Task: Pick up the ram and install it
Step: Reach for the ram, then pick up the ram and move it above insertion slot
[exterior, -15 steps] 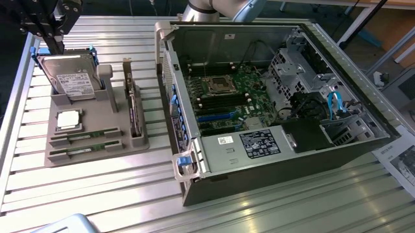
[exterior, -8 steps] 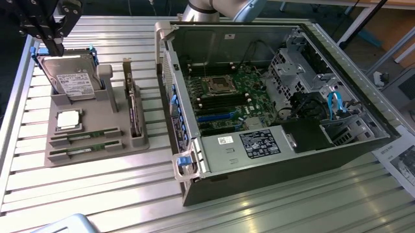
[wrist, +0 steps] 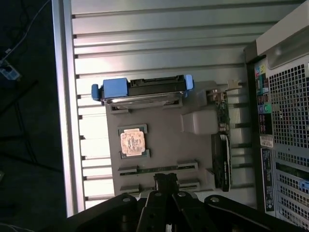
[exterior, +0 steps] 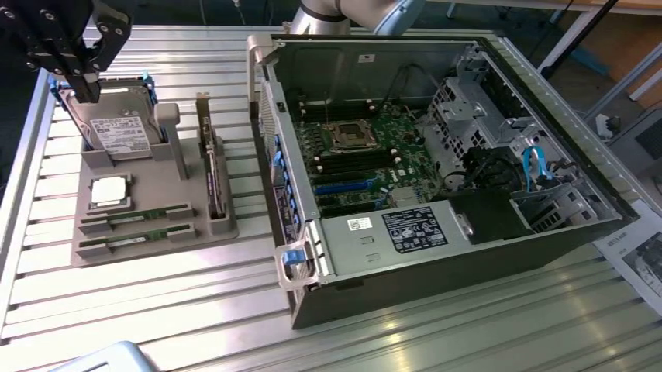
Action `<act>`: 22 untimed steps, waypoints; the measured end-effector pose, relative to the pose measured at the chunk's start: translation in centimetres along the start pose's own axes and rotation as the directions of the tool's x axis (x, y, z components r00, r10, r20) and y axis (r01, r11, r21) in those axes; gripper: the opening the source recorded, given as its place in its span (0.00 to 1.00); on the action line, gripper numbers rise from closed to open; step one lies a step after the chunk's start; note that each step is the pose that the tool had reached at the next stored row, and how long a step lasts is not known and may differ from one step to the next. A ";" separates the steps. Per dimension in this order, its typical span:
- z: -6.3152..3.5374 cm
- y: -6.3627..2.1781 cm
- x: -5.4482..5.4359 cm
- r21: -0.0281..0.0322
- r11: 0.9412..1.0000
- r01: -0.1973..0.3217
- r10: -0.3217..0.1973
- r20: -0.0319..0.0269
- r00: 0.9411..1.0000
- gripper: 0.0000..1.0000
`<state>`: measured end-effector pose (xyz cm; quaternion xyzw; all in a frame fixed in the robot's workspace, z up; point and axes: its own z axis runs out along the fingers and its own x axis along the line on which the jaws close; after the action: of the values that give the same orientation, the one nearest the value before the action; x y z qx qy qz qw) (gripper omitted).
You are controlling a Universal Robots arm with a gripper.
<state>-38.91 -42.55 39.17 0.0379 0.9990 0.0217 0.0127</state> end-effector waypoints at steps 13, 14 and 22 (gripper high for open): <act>-0.06 -1.28 -0.1 0.000 1.000 0.000 0.000 0.000 1.000 0.10; -0.06 -1.28 -0.1 0.000 1.000 0.000 0.000 0.000 1.000 0.10; -0.06 -1.28 -0.1 0.000 1.000 0.000 0.000 0.000 1.000 0.10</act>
<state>-38.91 -43.84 39.17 0.0379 0.9990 0.0217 0.0127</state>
